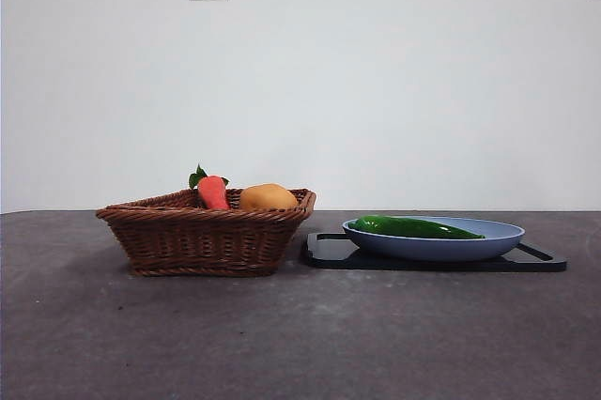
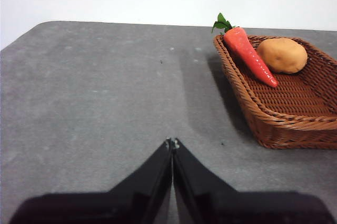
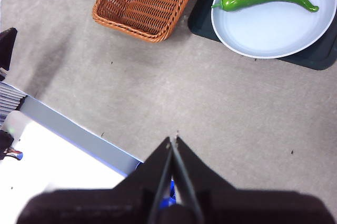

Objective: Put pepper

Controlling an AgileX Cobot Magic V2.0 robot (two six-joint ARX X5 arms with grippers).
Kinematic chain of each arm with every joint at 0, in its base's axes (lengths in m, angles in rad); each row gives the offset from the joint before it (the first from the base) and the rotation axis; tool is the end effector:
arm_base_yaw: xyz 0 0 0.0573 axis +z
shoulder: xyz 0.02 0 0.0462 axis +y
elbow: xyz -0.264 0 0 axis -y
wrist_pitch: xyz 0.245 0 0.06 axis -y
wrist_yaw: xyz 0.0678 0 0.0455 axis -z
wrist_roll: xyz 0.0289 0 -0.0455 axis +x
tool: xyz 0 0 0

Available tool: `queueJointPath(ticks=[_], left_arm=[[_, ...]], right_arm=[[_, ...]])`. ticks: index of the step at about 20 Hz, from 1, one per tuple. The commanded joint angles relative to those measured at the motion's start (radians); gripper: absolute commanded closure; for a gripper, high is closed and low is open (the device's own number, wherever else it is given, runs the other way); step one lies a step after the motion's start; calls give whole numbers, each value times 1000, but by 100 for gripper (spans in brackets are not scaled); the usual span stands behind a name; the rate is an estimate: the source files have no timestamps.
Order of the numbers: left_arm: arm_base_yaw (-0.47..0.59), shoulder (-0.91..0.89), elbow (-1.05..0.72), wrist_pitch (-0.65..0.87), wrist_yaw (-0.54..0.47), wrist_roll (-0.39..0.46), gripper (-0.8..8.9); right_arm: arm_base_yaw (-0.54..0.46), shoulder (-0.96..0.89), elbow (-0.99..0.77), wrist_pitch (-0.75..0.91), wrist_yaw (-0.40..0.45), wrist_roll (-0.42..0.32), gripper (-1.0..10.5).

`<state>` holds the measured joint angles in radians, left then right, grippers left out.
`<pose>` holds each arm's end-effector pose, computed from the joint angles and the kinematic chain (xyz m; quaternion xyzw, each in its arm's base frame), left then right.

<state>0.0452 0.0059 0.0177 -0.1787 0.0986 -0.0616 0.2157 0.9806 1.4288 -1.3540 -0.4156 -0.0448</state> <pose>0.0955 0.0015 0.1519 -0.0367 0.0839 -0.0240 0.9955 0.1206 0.0384 0.4089 0.0245 0.4290 0.2888 0.8555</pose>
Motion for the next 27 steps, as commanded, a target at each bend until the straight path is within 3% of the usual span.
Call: queueJointPath(ticks=[1, 15, 17, 21, 25, 27], left_arm=[[4, -3, -11, 8, 8, -21, 806], [4, -2, -11, 28, 8, -21, 806], [4, -2, -11, 28, 8, -21, 806], [4, -2, -11, 28, 8, -21, 806], [4, -2, -11, 28, 8, -21, 806], [4, -2, -11, 28, 8, -21, 806]], right_arm=[[2, 7, 18, -13, 2, 2, 936], [2, 7, 18, -13, 2, 1, 936], [-11, 0, 18, 23, 6, -46, 936], [-79, -144, -72, 323, 2, -22, 936], [-101, -356, -386, 691, 18, -1, 936], [-102, -461, -578, 875, 95, 0, 936]])
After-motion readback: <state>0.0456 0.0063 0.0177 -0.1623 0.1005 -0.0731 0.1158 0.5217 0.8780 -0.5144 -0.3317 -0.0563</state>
